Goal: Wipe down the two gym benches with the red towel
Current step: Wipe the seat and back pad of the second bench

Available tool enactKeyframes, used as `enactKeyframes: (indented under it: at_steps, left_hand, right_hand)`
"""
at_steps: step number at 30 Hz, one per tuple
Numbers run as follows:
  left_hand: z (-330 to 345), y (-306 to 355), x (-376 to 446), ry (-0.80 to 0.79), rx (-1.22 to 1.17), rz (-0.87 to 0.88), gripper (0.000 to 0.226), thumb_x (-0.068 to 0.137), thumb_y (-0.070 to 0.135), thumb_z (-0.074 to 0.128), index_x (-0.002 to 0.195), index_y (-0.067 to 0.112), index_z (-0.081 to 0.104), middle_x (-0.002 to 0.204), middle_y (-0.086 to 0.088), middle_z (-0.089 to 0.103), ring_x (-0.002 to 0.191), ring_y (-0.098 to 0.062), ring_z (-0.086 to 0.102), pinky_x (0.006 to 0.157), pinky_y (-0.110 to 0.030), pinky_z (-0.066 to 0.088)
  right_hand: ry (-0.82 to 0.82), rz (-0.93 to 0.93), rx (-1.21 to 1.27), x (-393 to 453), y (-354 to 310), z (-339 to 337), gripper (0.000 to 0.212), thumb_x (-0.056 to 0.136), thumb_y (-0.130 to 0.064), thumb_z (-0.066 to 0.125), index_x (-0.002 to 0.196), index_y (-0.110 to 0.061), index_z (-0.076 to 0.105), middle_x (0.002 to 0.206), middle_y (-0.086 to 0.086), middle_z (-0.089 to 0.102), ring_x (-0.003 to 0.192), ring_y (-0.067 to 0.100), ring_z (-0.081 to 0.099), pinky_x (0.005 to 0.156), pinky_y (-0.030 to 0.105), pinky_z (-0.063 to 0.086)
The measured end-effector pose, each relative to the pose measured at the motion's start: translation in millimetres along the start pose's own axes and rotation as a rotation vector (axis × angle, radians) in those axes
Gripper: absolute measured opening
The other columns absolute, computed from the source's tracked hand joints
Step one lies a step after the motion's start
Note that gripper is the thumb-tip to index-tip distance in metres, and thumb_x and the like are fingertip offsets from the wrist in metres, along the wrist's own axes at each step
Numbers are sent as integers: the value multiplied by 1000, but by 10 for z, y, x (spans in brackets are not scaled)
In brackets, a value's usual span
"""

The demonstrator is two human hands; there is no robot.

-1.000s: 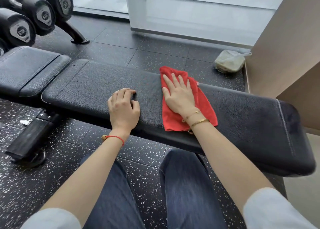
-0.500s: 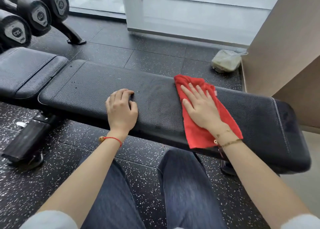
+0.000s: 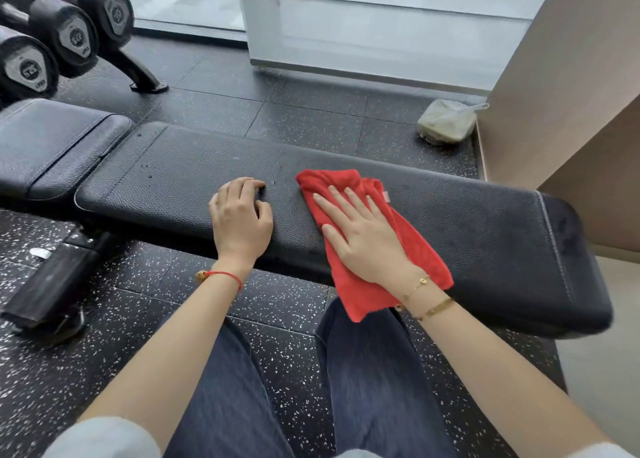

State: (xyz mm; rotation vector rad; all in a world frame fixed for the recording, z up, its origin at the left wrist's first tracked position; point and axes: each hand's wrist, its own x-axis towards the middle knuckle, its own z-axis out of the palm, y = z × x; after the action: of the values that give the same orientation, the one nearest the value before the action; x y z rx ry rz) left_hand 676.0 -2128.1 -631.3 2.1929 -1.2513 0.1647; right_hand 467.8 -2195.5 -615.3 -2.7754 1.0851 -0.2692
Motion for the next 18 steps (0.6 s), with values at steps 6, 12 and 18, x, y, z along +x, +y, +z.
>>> enactKeyframes:
  at_steps: [6, 12, 18]
  left_hand:
    - [20, 3, -3, 5, 13, 5, 33, 87, 18, 51, 119, 16, 61, 127, -2, 59, 124, -25, 47, 111, -45, 31]
    - [34, 17, -17, 4, 24, 8, 34, 87, 17, 49, 119, 14, 60, 127, -4, 59, 123, -26, 47, 111, -44, 31]
    - [15, 14, -22, -7, 12, 22, 36, 86, 13, 51, 121, 12, 61, 130, -7, 59, 126, -28, 48, 112, -44, 32]
  right_hand:
    - [7, 322, -19, 247, 684, -157, 52, 103, -42, 30, 154, -36, 21, 163, -3, 15, 151, 22, 12, 122, 44, 2]
    - [20, 307, -11, 672, -13, -13, 53, 103, -41, 27, 155, -33, 18, 164, 0, 12, 151, 23, 10, 122, 47, 0]
    - [50, 157, -15, 432, -573, 154, 53, 102, -41, 29, 154, -32, 23, 163, 0, 19, 150, 23, 15, 122, 45, 2]
